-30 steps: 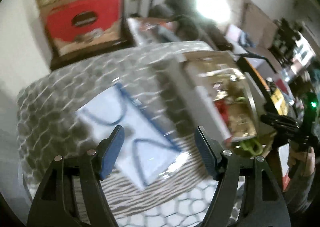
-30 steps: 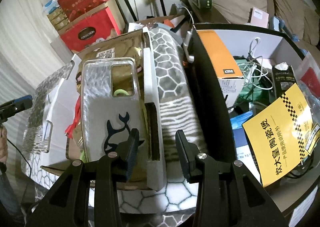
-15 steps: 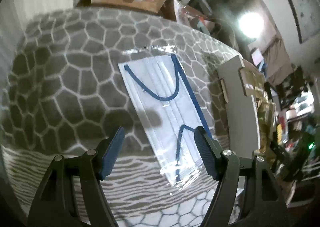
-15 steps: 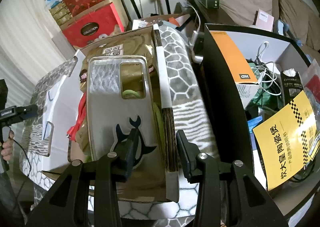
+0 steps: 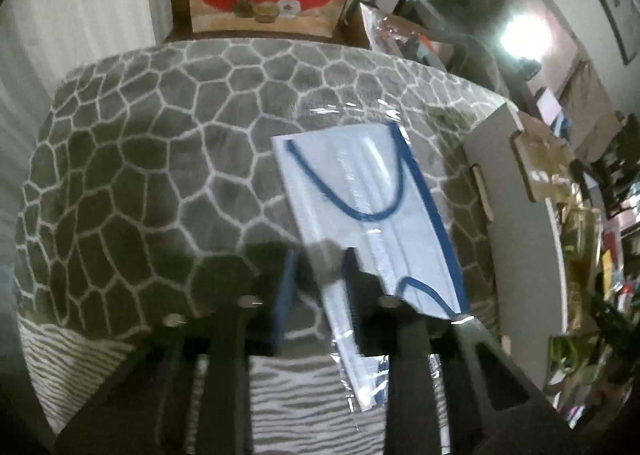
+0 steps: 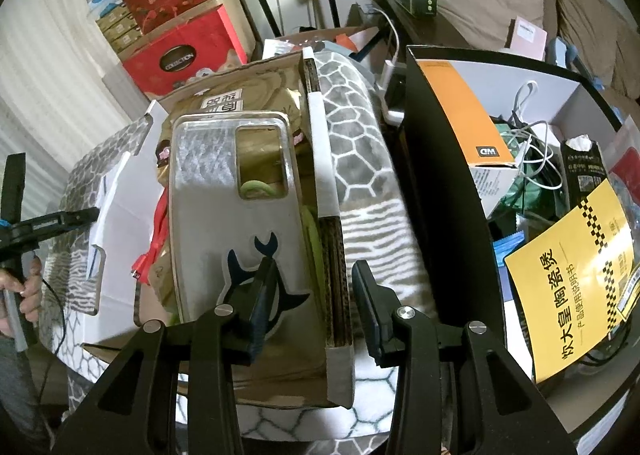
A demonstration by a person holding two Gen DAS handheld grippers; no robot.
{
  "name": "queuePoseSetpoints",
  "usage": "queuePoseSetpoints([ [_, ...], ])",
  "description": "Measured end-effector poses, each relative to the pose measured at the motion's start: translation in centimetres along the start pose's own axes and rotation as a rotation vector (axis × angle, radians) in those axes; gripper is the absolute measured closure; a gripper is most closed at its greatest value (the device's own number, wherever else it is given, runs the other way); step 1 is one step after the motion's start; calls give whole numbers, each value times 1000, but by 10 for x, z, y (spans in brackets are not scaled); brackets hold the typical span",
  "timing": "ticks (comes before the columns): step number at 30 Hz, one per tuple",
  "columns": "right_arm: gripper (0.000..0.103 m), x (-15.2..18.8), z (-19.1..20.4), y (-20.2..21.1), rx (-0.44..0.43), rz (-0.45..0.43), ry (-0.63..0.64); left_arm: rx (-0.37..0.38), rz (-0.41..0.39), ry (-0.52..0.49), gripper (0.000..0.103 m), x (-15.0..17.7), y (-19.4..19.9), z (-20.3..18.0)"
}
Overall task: Organize objects
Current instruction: 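Grasp the white face-mask pack with blue stripes with the left tool, then carry the face-mask pack into the box and open the left tool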
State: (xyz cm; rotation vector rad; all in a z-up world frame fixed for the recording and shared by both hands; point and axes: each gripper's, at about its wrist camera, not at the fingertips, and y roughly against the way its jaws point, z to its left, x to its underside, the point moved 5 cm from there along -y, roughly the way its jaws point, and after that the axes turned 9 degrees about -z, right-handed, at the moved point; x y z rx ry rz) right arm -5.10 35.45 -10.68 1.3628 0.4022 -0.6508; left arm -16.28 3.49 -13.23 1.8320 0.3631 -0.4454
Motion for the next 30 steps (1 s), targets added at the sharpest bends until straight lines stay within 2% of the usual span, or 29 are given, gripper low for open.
queuePoseSetpoints([
  [1, 63, 0, -1, 0, 1, 1, 0, 21, 2, 27, 101, -1, -1, 1],
  [5, 63, 1, -4, -1, 3, 5, -1, 93, -14, 68, 102, -4, 7, -2],
  [11, 63, 0, -6, -1, 6, 7, -2, 193, -66, 69, 103, -17, 38, -14],
  [19, 63, 0, -3, 0, 3, 6, 9, 282, -141, 39, 103, -40, 86, -40],
  [23, 63, 0, -3, 0, 2, 6, 9, 314, -152, 1, 103, -47, 101, -64],
  [30, 63, -1, -3, 0, -3, 5, 2, 349, -99, -81, 103, -39, 95, -128],
])
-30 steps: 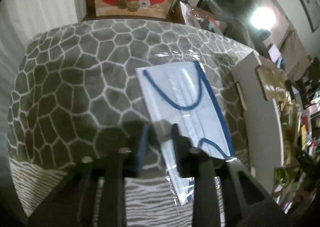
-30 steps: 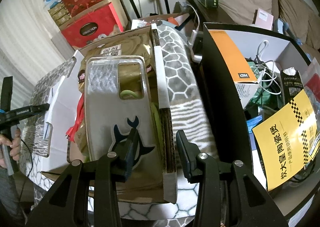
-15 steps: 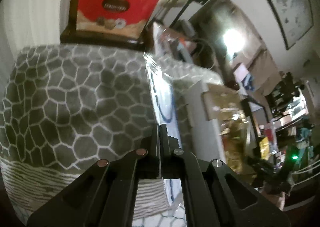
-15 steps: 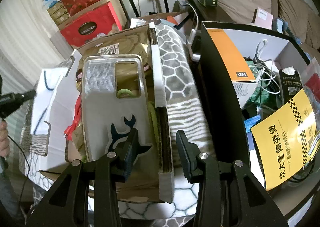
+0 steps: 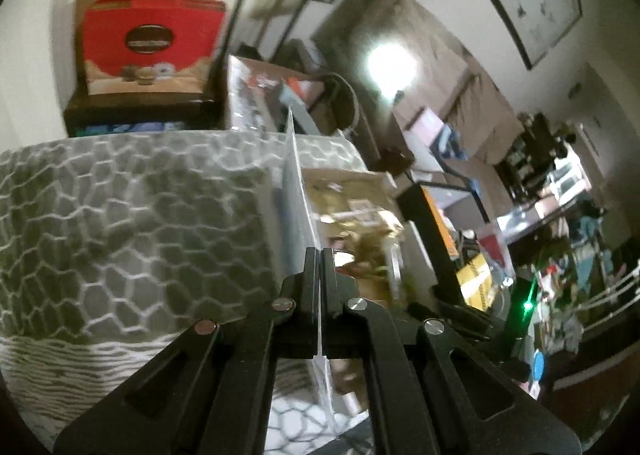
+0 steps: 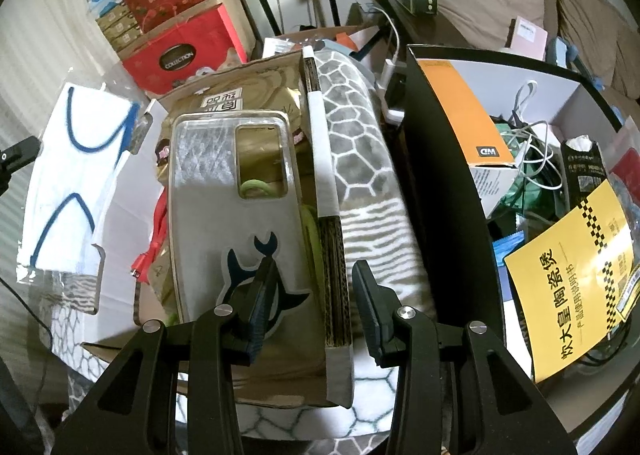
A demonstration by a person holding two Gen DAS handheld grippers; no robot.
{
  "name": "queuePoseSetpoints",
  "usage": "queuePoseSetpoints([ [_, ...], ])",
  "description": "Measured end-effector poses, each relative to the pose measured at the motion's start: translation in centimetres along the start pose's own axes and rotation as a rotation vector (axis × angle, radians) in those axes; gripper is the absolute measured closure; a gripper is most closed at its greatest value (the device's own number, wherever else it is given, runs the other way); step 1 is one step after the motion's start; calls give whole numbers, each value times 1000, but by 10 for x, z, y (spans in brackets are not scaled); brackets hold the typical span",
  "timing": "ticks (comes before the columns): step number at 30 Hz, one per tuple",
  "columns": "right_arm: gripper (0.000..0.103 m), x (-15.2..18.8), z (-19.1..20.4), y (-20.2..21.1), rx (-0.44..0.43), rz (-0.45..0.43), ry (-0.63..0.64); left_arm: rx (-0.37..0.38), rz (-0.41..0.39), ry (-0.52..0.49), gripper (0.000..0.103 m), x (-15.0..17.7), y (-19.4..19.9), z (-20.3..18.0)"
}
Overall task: Organize objects
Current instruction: 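Carry the face-mask pack into the box and open the left tool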
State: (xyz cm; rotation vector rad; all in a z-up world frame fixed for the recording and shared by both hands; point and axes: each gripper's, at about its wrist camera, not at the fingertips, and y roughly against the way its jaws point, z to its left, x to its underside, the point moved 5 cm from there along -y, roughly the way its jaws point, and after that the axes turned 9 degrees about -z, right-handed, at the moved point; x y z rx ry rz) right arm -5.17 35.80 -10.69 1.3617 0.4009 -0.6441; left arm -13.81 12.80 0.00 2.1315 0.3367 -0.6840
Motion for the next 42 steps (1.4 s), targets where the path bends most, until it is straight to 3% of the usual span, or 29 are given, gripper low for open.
queuePoseSetpoints([
  [10, 62, 2, -5, 3, -9, -6, -10, 60, 109, -36, 103, 16, -62, -76],
  [15, 47, -1, -6, 5, -30, -21, -17, 82, 135, 27, 102, 17, -84, -84],
  [17, 35, -3, -5, 5, -42, -32, -20, 120, 152, 44, 101, 18, -83, -81],
  [19, 29, -5, -3, 3, -53, -34, -22, 118, 131, 32, 98, 16, -74, -76],
  [20, 29, -7, -3, 1, -57, -33, -22, 120, 120, 24, 94, 15, -69, -75],
  [22, 29, -10, 0, -5, -65, -25, -19, 130, 98, 19, 78, 11, -56, -68],
  [25, 28, -15, 7, -12, -84, -19, -18, 91, 49, -21, 66, 7, -37, -54],
  [29, 21, -19, 13, -19, -76, -2, 6, 38, 28, -32, 61, 6, -23, -21],
  [32, 18, -19, 17, -25, -64, 18, 19, 15, 38, 2, 46, 8, -21, 6],
  [36, 15, -18, 21, -32, -66, 43, 32, 12, 101, 64, 46, 25, -30, 35],
  [41, 12, -16, 22, -34, -54, 43, 36, 112, 168, 96, 47, 44, -37, 32],
  [42, 12, -16, 22, -34, -55, 43, 33, 124, 174, 93, 55, 47, -37, 28],
])
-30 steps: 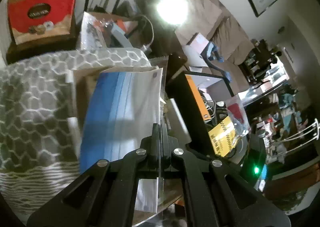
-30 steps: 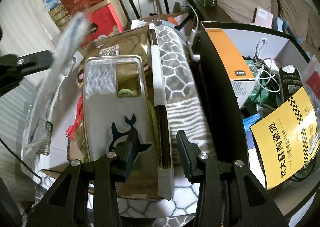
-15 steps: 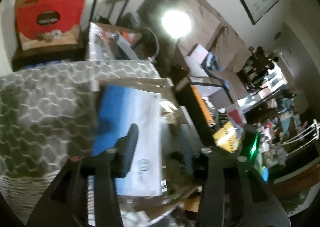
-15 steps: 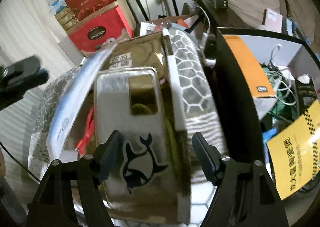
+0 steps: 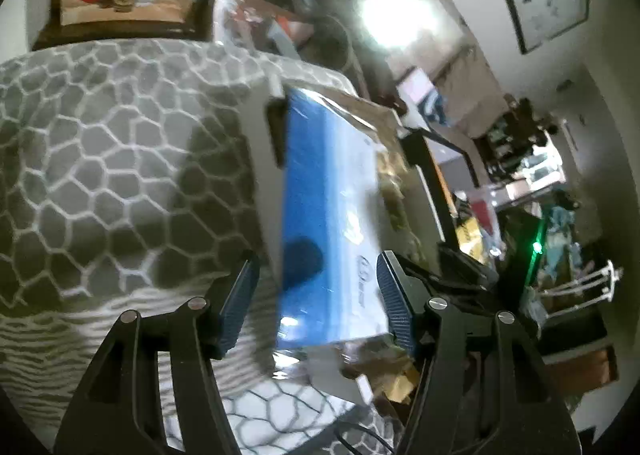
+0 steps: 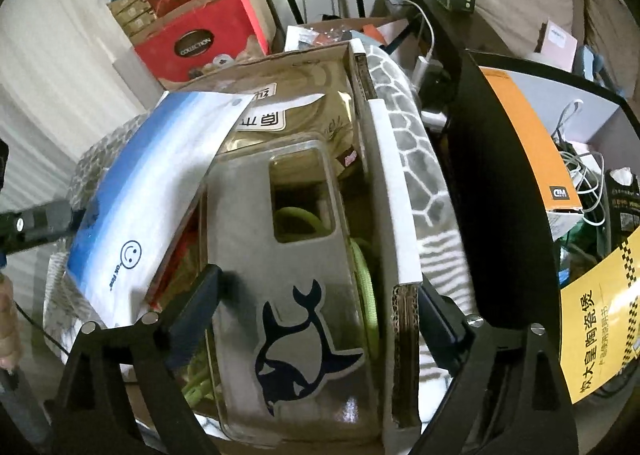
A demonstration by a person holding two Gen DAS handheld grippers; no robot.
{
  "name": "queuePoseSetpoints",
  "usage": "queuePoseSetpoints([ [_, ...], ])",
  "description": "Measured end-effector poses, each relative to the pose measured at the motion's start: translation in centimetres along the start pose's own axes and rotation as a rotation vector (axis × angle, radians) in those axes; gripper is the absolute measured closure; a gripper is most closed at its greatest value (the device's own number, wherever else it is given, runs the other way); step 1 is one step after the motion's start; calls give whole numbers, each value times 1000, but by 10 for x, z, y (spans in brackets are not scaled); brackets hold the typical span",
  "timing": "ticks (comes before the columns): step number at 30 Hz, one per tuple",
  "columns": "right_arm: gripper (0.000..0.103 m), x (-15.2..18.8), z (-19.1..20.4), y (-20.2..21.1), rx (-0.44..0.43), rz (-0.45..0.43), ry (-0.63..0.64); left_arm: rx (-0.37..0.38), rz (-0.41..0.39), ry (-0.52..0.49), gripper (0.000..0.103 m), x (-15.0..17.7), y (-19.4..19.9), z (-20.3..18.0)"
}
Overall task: Organize objects
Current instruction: 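Carry the face-mask pack into the box and open the left tool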
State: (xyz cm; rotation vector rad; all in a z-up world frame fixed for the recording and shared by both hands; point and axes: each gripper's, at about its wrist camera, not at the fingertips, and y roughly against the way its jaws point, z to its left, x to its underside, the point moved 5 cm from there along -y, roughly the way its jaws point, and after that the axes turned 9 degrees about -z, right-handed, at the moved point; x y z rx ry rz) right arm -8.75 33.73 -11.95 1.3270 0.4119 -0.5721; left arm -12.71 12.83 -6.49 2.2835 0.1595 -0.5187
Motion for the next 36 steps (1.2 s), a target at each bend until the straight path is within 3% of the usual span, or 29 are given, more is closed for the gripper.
queuePoseSetpoints([
  [1, 12, 0, 0, 0, -1, 0, -3, 9, 9, -2, 70, 2, -1, -3],
  [3, 12, 1, -1, 1, -1, -1, -4, 9, 28, 2, 84, 7, -3, -8],
  [7, 12, 2, -1, 3, 0, -2, -7, -8, 16, 11, 93, 14, -1, -16],
  [18, 17, -2, -12, 19, -38, -35, -76, -24, 79, -35, 95, 35, -19, -40],
  [24, 17, -12, -20, 22, 22, -45, -57, -16, 91, 17, 95, 44, -24, -42],
  [31, 22, -9, -22, 12, 29, -26, -63, -16, 29, 154, 97, 50, -30, -40],
  [36, 22, -10, -22, 18, 27, -43, -59, -44, 30, 111, 97, 52, -36, -46],
])
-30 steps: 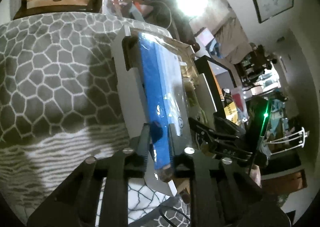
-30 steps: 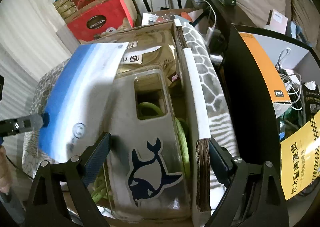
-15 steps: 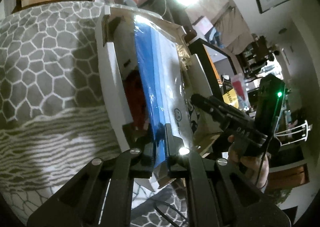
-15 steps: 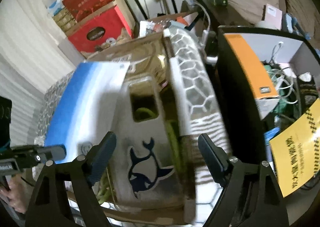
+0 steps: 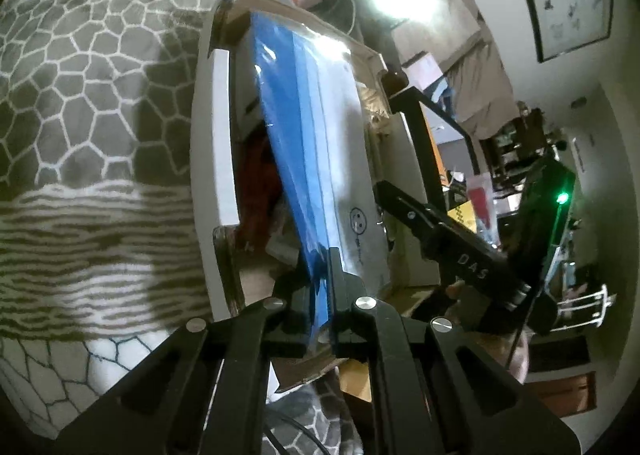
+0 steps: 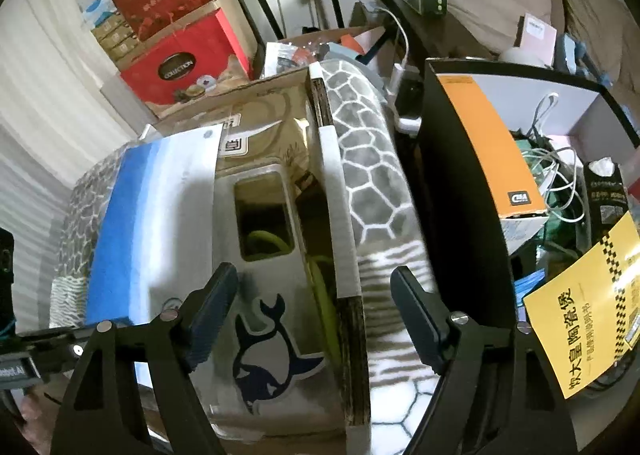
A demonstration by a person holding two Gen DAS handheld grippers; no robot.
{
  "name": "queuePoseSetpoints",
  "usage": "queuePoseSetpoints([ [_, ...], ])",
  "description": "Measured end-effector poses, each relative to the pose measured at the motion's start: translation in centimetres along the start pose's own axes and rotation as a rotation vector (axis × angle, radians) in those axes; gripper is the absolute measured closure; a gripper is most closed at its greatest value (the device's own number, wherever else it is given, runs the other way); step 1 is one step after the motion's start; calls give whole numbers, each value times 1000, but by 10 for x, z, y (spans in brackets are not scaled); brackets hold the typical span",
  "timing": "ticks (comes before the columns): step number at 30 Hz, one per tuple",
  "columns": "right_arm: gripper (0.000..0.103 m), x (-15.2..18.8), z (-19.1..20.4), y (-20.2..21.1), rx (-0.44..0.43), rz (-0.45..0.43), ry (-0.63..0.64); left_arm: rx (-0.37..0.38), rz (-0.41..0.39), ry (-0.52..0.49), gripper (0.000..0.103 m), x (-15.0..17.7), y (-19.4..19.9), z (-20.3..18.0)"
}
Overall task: Organize objects
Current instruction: 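Carry the face-mask pack into the box and open the left tool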
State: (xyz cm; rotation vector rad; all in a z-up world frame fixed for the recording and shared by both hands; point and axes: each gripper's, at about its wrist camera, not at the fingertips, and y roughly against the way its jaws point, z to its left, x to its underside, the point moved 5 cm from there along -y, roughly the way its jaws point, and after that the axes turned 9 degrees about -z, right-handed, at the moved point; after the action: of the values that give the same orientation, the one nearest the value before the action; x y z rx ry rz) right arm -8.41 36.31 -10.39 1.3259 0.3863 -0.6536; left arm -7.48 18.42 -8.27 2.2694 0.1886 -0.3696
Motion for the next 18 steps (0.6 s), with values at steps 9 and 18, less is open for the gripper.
queuePoseSetpoints([
  [9, 22, 2, -2, 2, 3, -2, -4, -43, 4, -93, 60, 4, 8, -4],
  [18, 22, 3, -2, 13, -4, -20, -11, -36, -62, -156, 51, -14, 44, -6],
])
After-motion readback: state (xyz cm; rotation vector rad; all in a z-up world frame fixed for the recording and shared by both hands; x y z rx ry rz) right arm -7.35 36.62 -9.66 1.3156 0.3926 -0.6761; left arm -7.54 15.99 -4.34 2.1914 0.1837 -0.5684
